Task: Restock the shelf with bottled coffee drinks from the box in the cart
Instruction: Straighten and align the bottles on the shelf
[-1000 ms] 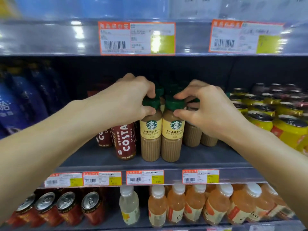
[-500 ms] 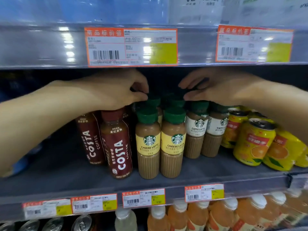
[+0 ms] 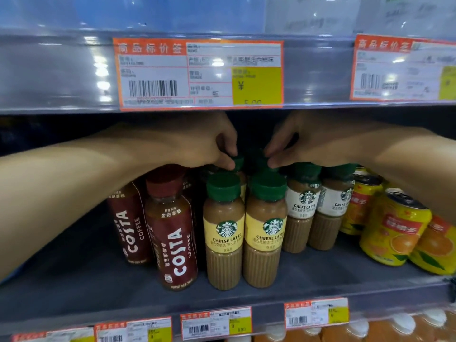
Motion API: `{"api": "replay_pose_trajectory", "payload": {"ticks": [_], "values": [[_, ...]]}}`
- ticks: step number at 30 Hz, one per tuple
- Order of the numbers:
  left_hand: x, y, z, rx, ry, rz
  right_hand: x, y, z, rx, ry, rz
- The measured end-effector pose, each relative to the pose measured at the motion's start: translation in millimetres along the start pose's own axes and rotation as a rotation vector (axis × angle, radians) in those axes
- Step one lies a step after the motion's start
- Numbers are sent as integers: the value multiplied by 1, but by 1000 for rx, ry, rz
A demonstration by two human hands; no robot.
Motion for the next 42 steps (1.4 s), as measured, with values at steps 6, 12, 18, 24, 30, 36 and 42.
{"api": "replay_pose_trajectory", "payload": {"ticks": [6,12,18,24,30,36,42], "values": [[4,-1,11,26,3,42,-3,4,8,22,29,2],[7,-12,14,31,-41,46,-5,4,14,74,70,7],[8,-17,13,17,-48,50,-6,4,17,101,82,27],[6,-18,15,16,-72,70,-7,4,12,113,104,51],[16,-17,35,56,-219,100,8,10,-34,-26,188,-119],[19,17,45,133,-250,1,7,24,-42,-58,192,-84],[5,34,37,78,-18,25,-8,43,-31,-37,13,14]]}}
Point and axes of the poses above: each hand's wrist, its own y-axis towards the middle knuckle, its own x-axis out of the back of the hand, z = x × y, the point moved 8 cm from there along y, towards the middle knuckle, and after that the axes turned 15 degrees about x, right-handed, at the moved point
